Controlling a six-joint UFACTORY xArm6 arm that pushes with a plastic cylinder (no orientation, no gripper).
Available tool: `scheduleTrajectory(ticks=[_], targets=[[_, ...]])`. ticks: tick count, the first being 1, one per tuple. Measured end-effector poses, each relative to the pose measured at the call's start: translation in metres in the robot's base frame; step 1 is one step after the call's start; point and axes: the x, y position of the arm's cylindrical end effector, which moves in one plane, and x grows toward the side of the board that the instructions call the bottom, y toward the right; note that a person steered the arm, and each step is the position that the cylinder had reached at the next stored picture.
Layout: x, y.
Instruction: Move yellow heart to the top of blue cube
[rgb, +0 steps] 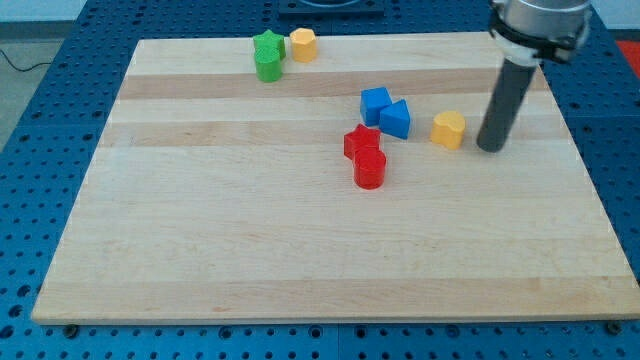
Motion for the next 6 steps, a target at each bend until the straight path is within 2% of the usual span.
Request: scheduleTrajectory(ticks=[1, 4, 6], targets=[[0.012, -0.011], [-0.085, -0.084], [-0.119, -0.125]])
